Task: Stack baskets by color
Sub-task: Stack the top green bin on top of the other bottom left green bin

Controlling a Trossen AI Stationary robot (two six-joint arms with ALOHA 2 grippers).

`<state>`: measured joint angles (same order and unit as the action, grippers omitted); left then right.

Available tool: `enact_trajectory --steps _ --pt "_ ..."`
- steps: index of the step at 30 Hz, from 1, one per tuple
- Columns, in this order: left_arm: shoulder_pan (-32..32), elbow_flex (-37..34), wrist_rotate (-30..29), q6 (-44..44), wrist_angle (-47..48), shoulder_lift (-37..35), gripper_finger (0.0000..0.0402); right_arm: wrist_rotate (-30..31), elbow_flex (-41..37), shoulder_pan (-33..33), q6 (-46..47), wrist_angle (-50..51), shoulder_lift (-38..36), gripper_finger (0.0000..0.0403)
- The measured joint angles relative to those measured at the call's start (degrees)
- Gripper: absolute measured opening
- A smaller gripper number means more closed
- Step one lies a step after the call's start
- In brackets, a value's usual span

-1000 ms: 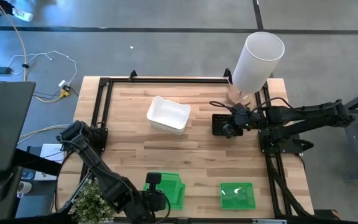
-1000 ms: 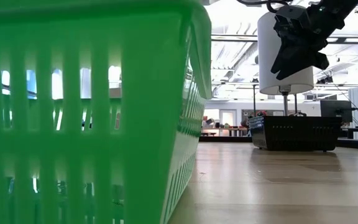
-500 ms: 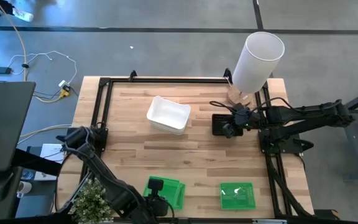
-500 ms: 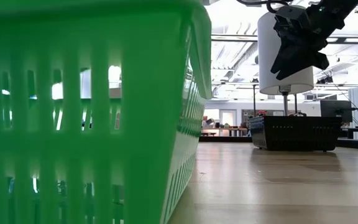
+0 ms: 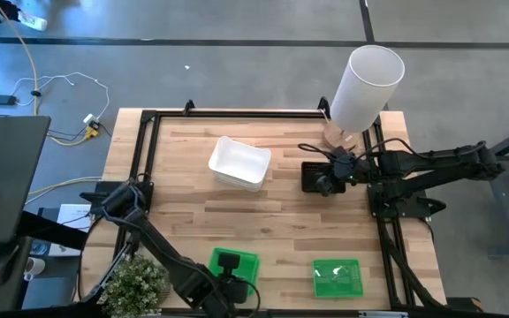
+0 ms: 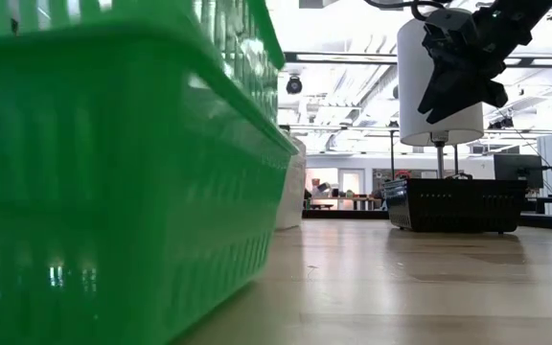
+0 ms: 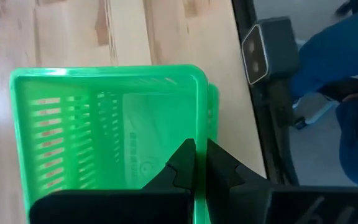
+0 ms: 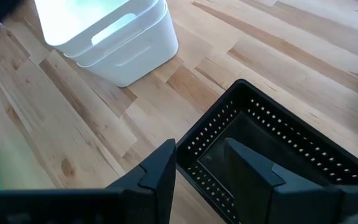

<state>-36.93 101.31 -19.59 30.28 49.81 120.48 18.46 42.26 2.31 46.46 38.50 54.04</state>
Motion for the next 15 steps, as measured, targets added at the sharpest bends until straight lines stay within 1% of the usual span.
enact_trajectory --steps 5,9,12,15 --pt "1.5 0.0 1.9 -0.5 0.0 1.5 0.0000 -1.2 0.0 0.0 0.0 0.1 0.0 0.0124" --pt "2.7 0.0 4.9 -0.5 -0.1 1.9 0.0001 -4.7 0.0 0.0 -0.3 0.1 0.0 0.0124" --pt "3.4 0.0 4.3 0.1 -0.3 1.9 0.0007 -8.5 0.0 0.2 -0.4 0.1 0.0 0.0124" --pt "4.1 0.0 4.0 0.5 -0.7 1.6 0.0020 -10.2 0.0 1.6 -0.4 0.1 0.0 0.0124"
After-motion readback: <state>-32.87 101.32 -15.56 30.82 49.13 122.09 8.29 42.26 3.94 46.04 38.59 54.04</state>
